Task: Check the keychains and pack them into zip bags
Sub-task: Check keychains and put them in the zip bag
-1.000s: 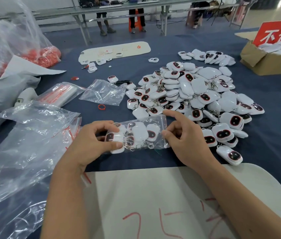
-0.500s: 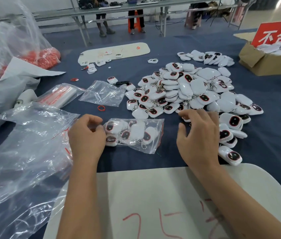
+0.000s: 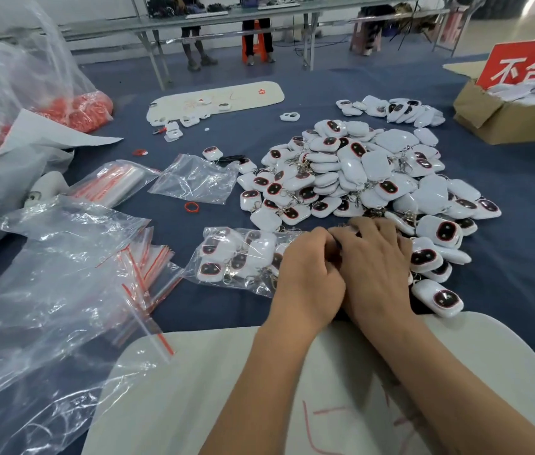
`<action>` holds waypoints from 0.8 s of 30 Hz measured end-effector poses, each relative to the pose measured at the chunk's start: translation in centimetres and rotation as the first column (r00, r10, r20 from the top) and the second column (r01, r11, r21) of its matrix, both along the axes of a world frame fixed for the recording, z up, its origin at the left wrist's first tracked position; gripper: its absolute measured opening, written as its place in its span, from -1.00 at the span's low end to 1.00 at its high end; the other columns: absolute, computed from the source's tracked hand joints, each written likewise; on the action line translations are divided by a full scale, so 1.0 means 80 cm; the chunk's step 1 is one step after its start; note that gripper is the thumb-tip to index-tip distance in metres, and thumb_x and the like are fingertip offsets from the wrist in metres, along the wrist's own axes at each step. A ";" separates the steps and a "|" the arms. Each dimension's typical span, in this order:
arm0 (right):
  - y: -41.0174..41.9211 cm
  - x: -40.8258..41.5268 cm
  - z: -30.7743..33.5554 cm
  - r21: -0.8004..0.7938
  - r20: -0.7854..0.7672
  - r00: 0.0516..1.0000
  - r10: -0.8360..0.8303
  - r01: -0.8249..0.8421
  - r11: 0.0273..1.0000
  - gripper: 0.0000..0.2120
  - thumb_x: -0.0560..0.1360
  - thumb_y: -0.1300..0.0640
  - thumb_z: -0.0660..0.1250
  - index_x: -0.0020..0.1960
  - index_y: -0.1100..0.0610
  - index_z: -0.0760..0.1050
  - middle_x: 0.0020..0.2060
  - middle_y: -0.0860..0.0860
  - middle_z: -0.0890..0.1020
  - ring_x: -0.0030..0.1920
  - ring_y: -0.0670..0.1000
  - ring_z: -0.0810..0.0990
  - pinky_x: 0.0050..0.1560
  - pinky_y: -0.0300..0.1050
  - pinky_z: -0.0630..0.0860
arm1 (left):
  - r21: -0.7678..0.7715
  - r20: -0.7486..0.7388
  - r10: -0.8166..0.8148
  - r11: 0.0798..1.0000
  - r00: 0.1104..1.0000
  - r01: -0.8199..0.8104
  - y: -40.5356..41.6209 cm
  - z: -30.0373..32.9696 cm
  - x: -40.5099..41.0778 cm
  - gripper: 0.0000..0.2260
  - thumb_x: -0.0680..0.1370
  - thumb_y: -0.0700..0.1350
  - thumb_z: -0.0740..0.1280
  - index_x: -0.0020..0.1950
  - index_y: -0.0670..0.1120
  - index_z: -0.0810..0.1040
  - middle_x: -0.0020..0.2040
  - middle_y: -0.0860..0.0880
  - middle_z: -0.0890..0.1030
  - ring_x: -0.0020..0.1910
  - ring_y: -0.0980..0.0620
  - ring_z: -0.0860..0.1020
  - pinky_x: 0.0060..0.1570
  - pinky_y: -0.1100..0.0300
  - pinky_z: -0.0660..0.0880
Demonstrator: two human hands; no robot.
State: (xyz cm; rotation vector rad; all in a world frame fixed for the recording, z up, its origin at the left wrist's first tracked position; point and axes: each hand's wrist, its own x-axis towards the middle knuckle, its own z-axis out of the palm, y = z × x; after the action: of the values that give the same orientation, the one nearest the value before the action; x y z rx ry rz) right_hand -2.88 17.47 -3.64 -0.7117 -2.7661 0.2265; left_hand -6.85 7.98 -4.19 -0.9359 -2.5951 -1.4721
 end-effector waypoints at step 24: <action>0.014 -0.004 -0.013 -0.597 -0.681 0.733 -0.003 -0.552 0.582 -0.63 0.48 0.16 0.56 0.23 -0.04 0.57 -0.15 -0.10 0.70 -0.13 -0.09 0.69 -0.05 -0.16 0.63 | 0.358 0.325 0.063 0.915 0.944 -0.185 -0.020 0.008 -0.020 -0.96 0.61 -0.14 0.43 0.02 -0.09 0.64 -0.23 -0.06 0.66 -0.23 0.00 0.64 -0.21 -0.01 0.66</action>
State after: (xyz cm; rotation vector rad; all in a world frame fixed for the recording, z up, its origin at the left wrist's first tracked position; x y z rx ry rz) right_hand -3.16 18.60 -4.71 -0.2070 -1.9934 1.5204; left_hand -8.43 6.39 -3.54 -0.5183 -2.3427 -2.1286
